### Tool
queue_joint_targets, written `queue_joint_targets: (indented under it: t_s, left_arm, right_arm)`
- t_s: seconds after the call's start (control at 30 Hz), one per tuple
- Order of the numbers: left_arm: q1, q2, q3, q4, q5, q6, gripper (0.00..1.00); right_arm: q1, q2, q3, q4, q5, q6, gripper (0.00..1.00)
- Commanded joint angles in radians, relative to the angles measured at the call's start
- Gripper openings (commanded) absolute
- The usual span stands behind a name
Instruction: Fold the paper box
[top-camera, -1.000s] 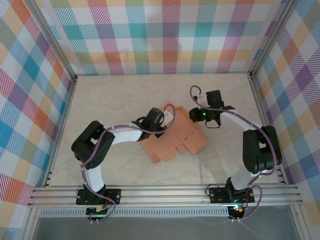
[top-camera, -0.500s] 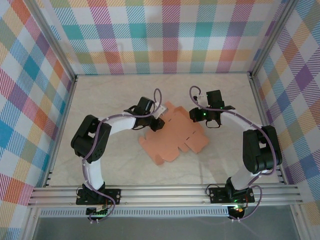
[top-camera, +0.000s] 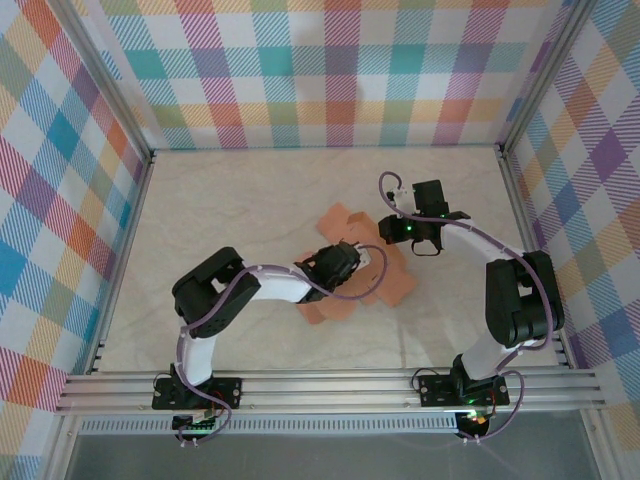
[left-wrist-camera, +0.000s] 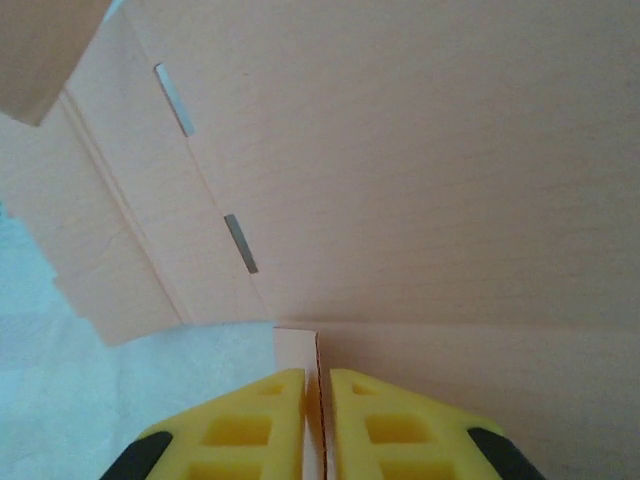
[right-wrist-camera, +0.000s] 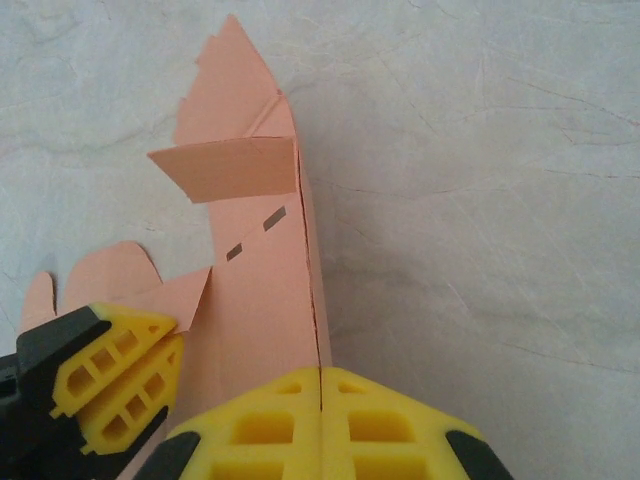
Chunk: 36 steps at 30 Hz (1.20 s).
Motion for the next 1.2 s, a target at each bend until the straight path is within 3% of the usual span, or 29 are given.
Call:
queue_joint_targets:
  t_s: [0.0,0.13,0.3,0.4,0.57,0.63,0.73,0.83,0.93,1.03,1.17]
  left_arm:
    - [-0.006,0.021,0.018,0.085,-0.112,0.059,0.16]
    - [-0.006,-0.008,0.011,0.081,-0.064,0.016,0.20]
    - [0.044,-0.090,0.039,-0.088,0.134,-0.140,0.35]
    - [0.075,-0.178,0.016,-0.100,0.290,-0.254,0.59]
    - [0.192,-0.274,-0.024,-0.020,0.611,-0.565,0.77]
    - [0.231,-0.250,0.026,-0.039,0.676,-0.708,0.79]
    - [0.260,-0.192,0.145,-0.148,0.701,-0.885,0.92]
    - [0.288,-0.126,0.268,-0.266,0.695,-1.133,0.96]
    - [0.293,-0.065,0.380,-0.360,0.700,-1.284,0.89]
    - [0.292,-0.014,0.464,-0.397,0.732,-1.246,0.88]
    - [0.292,0.056,0.594,-0.568,0.717,-1.216,0.83]
  right_arm:
    - [-0.001,-0.023,-0.011,0.045,-0.011,0.010,0.00]
    - [-0.002,-0.039,-0.013,0.039,-0.006,0.003,0.00]
    - [-0.001,-0.055,-0.021,0.015,0.035,-0.034,0.00]
    - [-0.001,-0.056,-0.018,-0.009,0.057,-0.068,0.00]
    - [0.002,-0.056,-0.021,-0.014,0.080,-0.099,0.00]
    - [0.005,-0.061,-0.030,-0.001,0.076,-0.107,0.00]
    - [0.013,-0.065,-0.043,0.016,0.084,-0.125,0.00]
    - [0.028,-0.068,-0.055,0.031,0.098,-0.132,0.00]
    - [0.046,-0.066,-0.063,0.046,0.112,-0.178,0.00]
    - [0.064,-0.063,-0.068,0.056,0.116,-0.194,0.00]
    - [0.083,-0.063,-0.073,0.063,0.127,-0.212,0.00]
